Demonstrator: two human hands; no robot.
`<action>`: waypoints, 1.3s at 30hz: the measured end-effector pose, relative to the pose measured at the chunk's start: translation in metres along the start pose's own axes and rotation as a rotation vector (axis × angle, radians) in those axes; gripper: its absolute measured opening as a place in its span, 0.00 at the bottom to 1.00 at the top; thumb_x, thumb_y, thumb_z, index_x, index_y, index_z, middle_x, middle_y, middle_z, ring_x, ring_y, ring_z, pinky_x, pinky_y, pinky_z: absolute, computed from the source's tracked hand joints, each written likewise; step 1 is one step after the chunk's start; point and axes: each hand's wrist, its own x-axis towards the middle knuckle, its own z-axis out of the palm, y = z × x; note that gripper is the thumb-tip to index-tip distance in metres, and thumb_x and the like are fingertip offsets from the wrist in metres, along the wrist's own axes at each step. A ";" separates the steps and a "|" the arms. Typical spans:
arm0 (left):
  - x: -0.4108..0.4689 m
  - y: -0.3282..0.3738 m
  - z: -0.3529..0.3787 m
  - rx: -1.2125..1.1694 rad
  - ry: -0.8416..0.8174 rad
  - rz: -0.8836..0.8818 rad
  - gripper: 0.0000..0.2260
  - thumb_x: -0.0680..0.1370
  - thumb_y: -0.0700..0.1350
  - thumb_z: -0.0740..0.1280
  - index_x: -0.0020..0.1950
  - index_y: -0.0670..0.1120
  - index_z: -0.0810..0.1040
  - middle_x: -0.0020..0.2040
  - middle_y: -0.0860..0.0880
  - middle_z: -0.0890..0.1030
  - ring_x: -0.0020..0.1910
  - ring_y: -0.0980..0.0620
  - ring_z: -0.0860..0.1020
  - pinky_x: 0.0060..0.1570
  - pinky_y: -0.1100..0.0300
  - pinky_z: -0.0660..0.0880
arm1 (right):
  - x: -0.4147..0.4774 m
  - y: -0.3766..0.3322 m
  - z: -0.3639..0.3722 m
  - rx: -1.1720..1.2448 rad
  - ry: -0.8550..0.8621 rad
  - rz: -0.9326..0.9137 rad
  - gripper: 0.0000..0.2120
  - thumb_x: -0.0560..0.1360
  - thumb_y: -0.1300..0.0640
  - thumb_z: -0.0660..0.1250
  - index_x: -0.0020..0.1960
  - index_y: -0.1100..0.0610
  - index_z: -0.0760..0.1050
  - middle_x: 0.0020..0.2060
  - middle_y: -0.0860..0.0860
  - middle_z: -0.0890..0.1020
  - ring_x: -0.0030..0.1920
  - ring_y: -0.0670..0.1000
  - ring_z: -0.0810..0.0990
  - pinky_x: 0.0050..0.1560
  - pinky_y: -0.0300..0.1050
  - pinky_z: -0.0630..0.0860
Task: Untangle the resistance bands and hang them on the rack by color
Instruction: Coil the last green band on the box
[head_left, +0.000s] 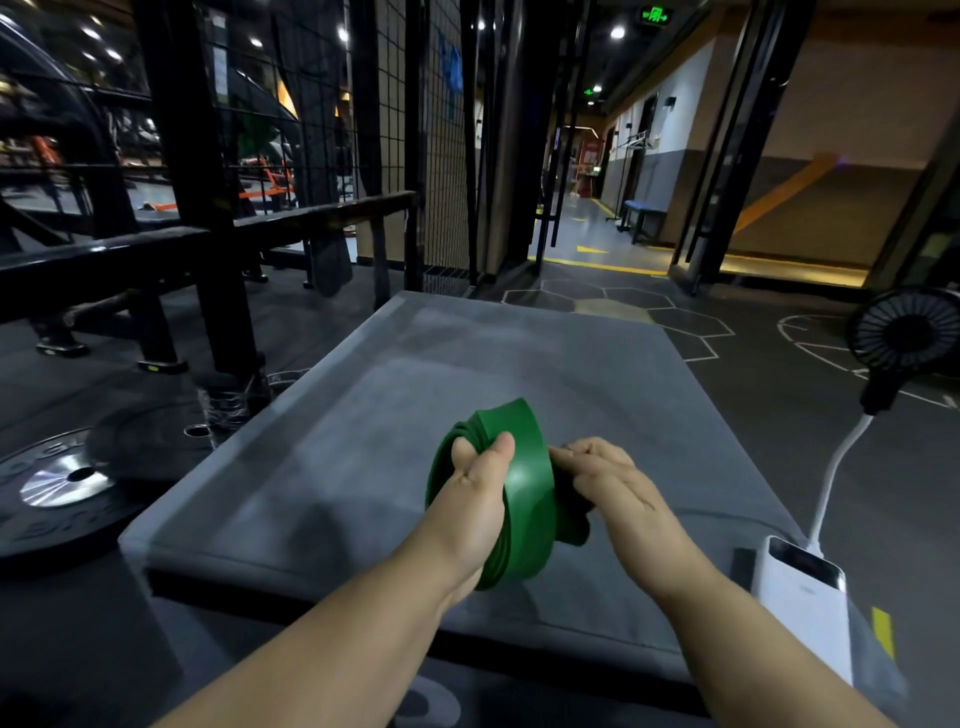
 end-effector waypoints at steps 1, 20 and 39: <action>-0.001 0.001 0.000 -0.001 -0.024 -0.011 0.37 0.70 0.63 0.65 0.72 0.43 0.63 0.63 0.42 0.78 0.60 0.45 0.78 0.63 0.43 0.74 | -0.001 -0.002 0.001 0.041 -0.026 0.014 0.16 0.70 0.39 0.59 0.48 0.43 0.82 0.45 0.47 0.76 0.54 0.47 0.73 0.58 0.42 0.68; -0.017 -0.009 -0.008 0.751 -0.404 0.723 0.16 0.76 0.40 0.68 0.63 0.51 0.79 0.57 0.57 0.81 0.51 0.64 0.81 0.51 0.67 0.77 | -0.001 0.015 -0.034 0.200 0.187 0.303 0.25 0.55 0.53 0.72 0.51 0.56 0.77 0.45 0.57 0.84 0.47 0.57 0.83 0.49 0.53 0.80; 0.005 -0.036 -0.005 0.084 -0.206 -0.178 0.27 0.58 0.32 0.66 0.58 0.35 0.77 0.52 0.36 0.82 0.54 0.38 0.79 0.57 0.48 0.75 | -0.007 0.004 -0.030 0.642 0.045 0.350 0.20 0.61 0.65 0.67 0.53 0.71 0.75 0.42 0.63 0.81 0.43 0.61 0.81 0.43 0.50 0.79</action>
